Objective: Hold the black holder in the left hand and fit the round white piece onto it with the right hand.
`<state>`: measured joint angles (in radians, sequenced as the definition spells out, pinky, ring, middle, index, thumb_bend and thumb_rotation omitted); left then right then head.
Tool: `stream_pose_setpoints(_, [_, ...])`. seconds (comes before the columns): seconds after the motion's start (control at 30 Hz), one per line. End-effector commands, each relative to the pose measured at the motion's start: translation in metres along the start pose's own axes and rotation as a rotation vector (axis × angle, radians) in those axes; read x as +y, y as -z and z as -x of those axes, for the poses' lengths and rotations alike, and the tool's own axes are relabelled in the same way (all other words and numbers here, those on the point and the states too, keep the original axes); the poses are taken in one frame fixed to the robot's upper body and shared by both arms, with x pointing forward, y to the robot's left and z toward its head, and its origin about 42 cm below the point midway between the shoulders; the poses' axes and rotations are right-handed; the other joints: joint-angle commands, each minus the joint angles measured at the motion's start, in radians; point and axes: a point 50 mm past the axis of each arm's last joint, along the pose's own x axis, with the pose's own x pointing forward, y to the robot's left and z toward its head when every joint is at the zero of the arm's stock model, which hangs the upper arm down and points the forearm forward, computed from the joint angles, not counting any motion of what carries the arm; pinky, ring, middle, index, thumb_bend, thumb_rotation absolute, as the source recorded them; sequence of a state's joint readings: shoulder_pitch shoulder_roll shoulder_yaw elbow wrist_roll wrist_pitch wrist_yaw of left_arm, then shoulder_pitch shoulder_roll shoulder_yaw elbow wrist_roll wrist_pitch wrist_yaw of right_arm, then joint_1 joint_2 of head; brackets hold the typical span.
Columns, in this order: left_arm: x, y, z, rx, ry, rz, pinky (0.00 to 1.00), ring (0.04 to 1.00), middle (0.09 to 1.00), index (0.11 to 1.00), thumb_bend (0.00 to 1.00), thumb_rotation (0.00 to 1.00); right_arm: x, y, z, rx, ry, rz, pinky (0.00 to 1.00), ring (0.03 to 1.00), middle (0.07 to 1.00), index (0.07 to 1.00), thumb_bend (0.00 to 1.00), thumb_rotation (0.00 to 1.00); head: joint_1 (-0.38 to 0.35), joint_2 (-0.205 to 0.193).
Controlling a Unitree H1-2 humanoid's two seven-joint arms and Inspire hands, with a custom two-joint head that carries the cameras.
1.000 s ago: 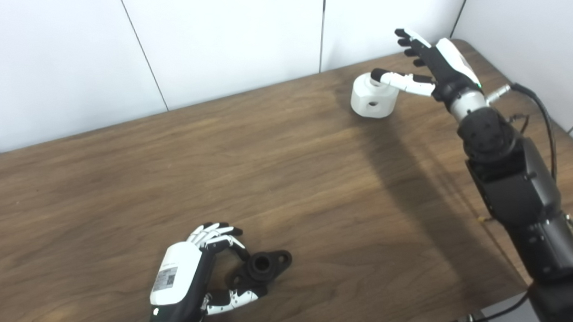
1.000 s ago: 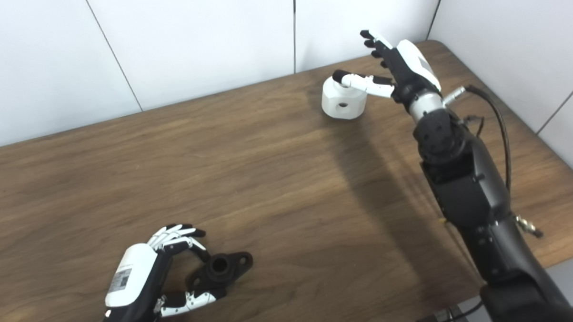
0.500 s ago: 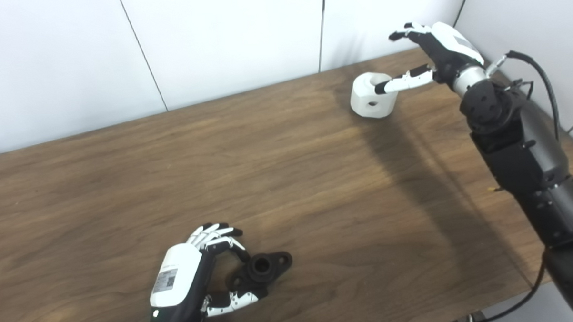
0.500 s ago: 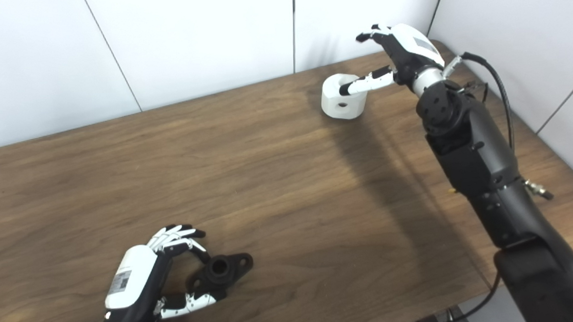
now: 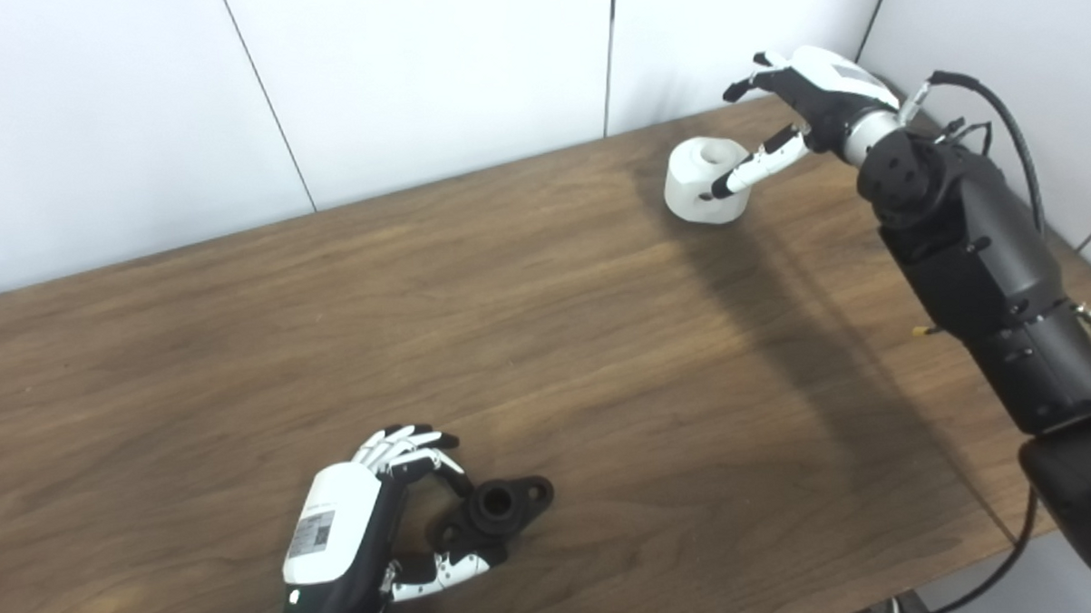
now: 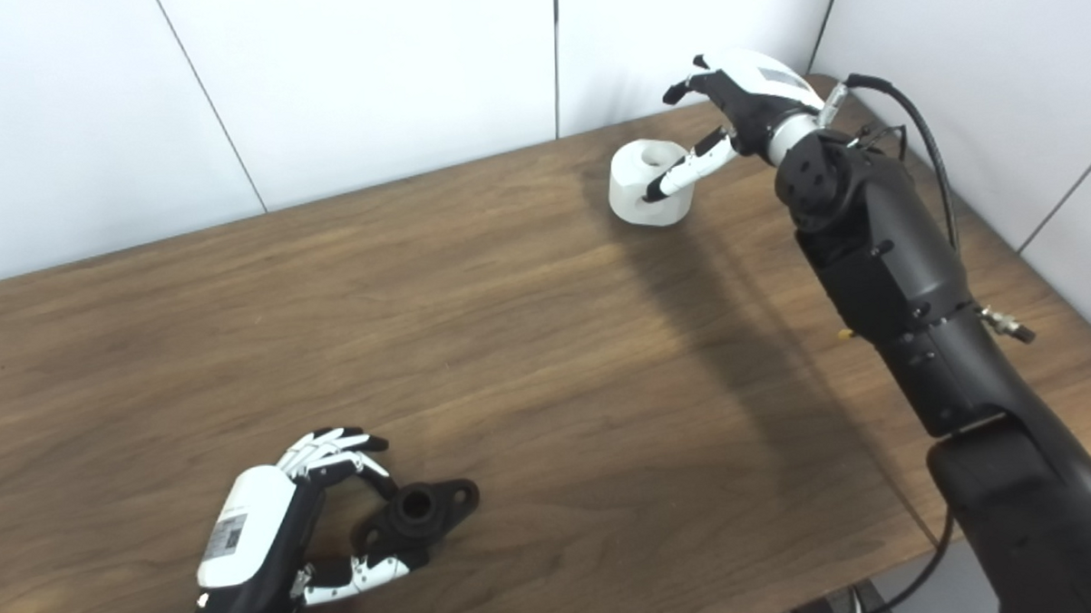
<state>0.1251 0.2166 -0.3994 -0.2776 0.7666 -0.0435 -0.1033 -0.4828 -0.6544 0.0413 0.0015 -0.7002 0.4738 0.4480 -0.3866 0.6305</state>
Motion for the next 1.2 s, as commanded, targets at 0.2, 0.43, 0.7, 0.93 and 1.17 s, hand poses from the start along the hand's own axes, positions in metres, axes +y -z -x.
stream_pose_setpoints(0.2, [-0.022, 0.013, 0.015, 0.107, 0.126, 0.019, 0.86, 0.849, 0.768, 0.487, 0.52, 0.05, -0.034, -0.013, -0.016, 0.000, 0.064, 0.066, 1.00, 1.000, 1.000, 0.804, 1.00, 0.35, 0.004, -0.001])
stream_pose_setpoints(0.43, [-0.021, 0.010, 0.016, 0.100, 0.122, 0.021, 0.86, 0.848, 0.768, 0.487, 0.52, 0.05, -0.031, -0.017, -0.027, 0.016, 0.043, 0.087, 1.00, 1.000, 1.000, 0.817, 1.00, 0.35, 0.006, 0.002])
stream_pose_setpoints(0.7, [-0.019, 0.008, 0.015, 0.099, 0.124, 0.018, 0.85, 0.843, 0.765, 0.487, 0.52, 0.05, -0.027, -0.021, -0.035, 0.029, 0.020, 0.112, 1.00, 1.000, 1.000, 0.819, 0.99, 0.35, 0.006, 0.003])
stream_pose_setpoints(0.93, [-0.020, 0.007, 0.015, 0.102, 0.127, 0.018, 0.85, 0.841, 0.762, 0.486, 0.52, 0.04, -0.021, -0.021, -0.039, 0.044, -0.001, 0.135, 1.00, 1.000, 0.997, 0.802, 1.00, 0.35, 0.007, 0.003])
stream_pose_setpoints(1.17, [-0.019, 0.006, 0.014, 0.099, 0.128, 0.016, 0.85, 0.842, 0.764, 0.486, 0.52, 0.05, -0.020, -0.018, -0.039, 0.051, -0.015, 0.149, 0.98, 1.000, 0.979, 0.781, 0.98, 0.35, 0.009, 0.004])
